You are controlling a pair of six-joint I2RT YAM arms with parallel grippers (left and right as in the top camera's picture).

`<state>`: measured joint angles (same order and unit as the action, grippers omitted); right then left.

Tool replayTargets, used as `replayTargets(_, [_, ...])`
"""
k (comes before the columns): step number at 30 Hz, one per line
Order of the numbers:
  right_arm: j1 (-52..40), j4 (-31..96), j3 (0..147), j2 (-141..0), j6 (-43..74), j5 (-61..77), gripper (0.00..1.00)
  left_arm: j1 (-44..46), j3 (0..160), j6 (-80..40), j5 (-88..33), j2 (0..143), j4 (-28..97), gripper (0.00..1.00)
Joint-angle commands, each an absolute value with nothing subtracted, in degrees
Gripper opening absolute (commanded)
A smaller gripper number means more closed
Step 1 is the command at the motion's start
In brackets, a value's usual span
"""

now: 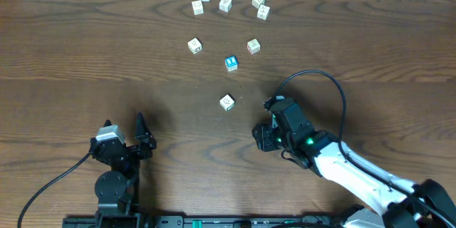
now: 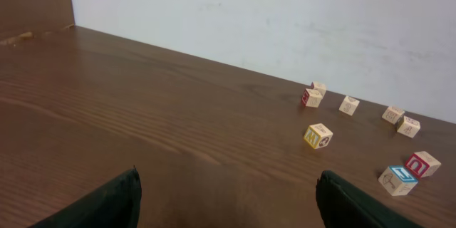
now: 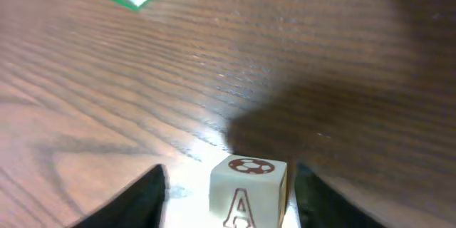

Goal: Lift 5 blocks
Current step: 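Carry the 'A' block back toward the lower right and lower it, then open the right gripper to release the 'A' block on the table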

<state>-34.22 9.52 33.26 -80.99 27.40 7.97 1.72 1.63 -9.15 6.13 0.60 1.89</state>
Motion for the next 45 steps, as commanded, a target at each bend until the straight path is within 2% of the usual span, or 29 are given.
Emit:
replayTargets(1, [-34.6,10.7,33.7,-79.0,26.9,7.0,0.35,1.8,0.2,-8.8,6.8,0.3,3.6,0.79])
replayTargets(3, [-34.6,11.9,33.7,-78.6,27.1,7.1,0.33,1.8,0.2,-8.8,6.8,0.3,3.6,0.79])
replayTargets(8, [-34.6,15.6,33.7,-78.6,27.1,5.9,0.49,1.8,0.2,-8.8,6.8,0.3,3.6,0.79])
replayTargets(10, [-34.6,16.6,33.7,-78.7,26.7,5.2,0.53,1.8,0.2,-8.8,6.8,0.3,3.6,0.79])
replayTargets(19, [-34.6,16.7,33.7,-78.7,24.5,5.6,0.47,1.8,0.2,-8.8,6.8,0.3,3.6,0.79])
replayTargets(22, [-34.6,17.0,33.7,-78.7,21.2,6.4,0.56,1.8,0.2,-8.8,6.8,0.3,3.6,0.79])
replayTargets(27, [-34.6,16.9,33.7,-78.7,19.4,7.2,0.65,1.8,0.2,-8.8,6.8,0.3,3.6,0.79])
replayTargets(37, [-34.6,14.2,33.7,-78.7,15.4,10.2,0.69,1.8,0.2,-8.8,6.8,0.3,3.6,0.79])
replayTargets(40, [-34.6,13.0,34.6,-78.7,13.1,11.5,0.82,1.8,0.2,-8.8,6.8,0.3,3.6,0.79])
replayTargets(45, [-34.5,13.3,40.0,-78.7,12.5,10.1,0.95,1.8,0.2,-8.8,6.8,0.3,3.6,0.79])
